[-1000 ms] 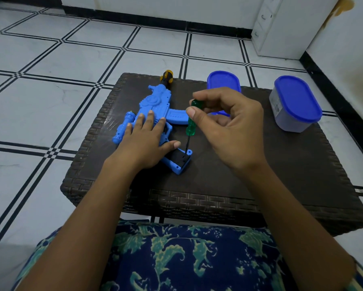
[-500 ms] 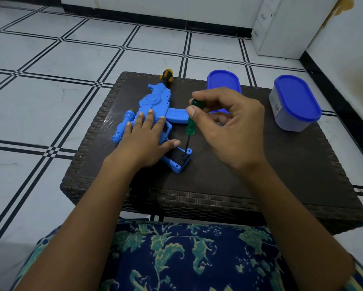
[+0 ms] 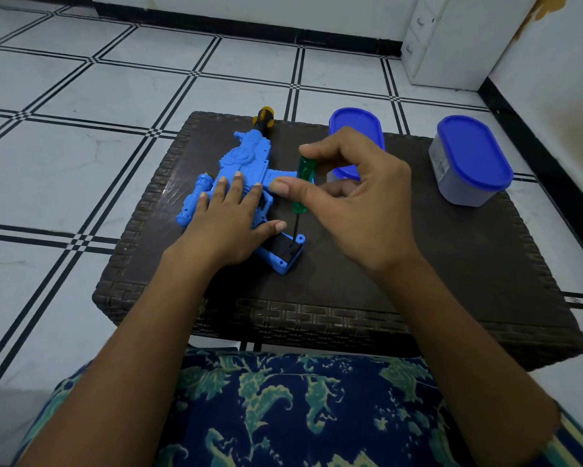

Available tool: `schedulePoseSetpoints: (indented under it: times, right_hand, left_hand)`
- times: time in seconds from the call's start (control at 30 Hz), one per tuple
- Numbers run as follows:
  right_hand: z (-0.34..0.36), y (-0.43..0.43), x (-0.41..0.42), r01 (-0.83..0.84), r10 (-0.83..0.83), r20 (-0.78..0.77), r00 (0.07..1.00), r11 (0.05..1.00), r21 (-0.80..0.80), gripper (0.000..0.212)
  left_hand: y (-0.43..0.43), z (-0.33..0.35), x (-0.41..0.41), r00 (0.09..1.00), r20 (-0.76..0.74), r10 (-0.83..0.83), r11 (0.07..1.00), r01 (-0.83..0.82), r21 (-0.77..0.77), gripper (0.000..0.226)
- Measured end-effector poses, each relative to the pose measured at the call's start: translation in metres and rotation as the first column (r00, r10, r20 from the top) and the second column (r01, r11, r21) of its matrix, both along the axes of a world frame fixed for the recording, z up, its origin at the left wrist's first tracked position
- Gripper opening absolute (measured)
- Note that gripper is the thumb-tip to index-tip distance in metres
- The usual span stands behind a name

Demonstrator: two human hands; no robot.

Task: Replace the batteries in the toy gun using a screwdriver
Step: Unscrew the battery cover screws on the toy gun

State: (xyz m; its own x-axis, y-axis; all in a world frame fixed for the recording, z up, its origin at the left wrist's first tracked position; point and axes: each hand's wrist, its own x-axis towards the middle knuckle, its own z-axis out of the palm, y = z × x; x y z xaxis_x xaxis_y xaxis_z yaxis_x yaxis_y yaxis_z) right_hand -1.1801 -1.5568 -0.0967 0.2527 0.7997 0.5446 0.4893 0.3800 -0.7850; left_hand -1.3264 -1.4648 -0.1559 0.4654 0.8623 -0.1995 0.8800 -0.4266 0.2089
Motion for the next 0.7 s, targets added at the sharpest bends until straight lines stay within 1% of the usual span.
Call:
schedulePoseSetpoints:
  times: [0.1, 0.17, 0.27, 0.43, 0.5, 0.6, 0.7]
  right_hand:
    - [0.0004, 0.0011, -0.0002, 0.003, -0.003, 0.007, 1.000, 1.000, 0.019, 0.020]
    - [0.0014, 0.0016, 0.0023, -0.032, 0.032, -0.026, 0.999, 0.999, -0.010, 0.016]
    - [0.0017, 0.0005, 0.0054, -0.092, 0.088, -0.076, 0.993, 0.995, -0.047, 0.017]
    - [0.0024, 0.0000, 0.0020, -0.113, 0.111, -0.092, 0.989, 0.993, -0.014, 0.011]
    - [0.0026, 0.0008, 0.0016, -0.102, 0.101, -0.101, 0.990, 0.995, -0.004, 0.011]
    - [0.0031, 0.0011, 0.0042, -0.109, 0.104, -0.140, 0.985, 0.993, -0.033, 0.014]
    - [0.0043, -0.0006, 0.0058, -0.113, 0.106, -0.139, 0.985, 0.993, -0.044, 0.016]
  left_hand:
    - [-0.0004, -0.0002, -0.0004, 1.000, 0.006, 0.008, 1.000, -0.008, -0.012, 0.084]
    - [0.0000, 0.0000, -0.0007, 1.000, 0.010, 0.011, 1.000, -0.011, -0.012, 0.083]
    - [0.0006, 0.0001, -0.0007, 1.000, 0.014, 0.011, 1.000, -0.011, -0.009, 0.083]
    - [0.0009, -0.0011, -0.0005, 1.000, 0.014, 0.004, 1.000, -0.004, -0.007, 0.084]
    - [0.0011, -0.0010, -0.0012, 1.000, 0.012, 0.007, 1.000, -0.007, -0.012, 0.084]
    - [0.0005, -0.0003, -0.0008, 1.000, 0.011, 0.008, 1.000, -0.008, -0.010, 0.083]
    - [0.0009, 0.0003, 0.0000, 1.000, 0.007, 0.011, 1.000, -0.011, -0.005, 0.083]
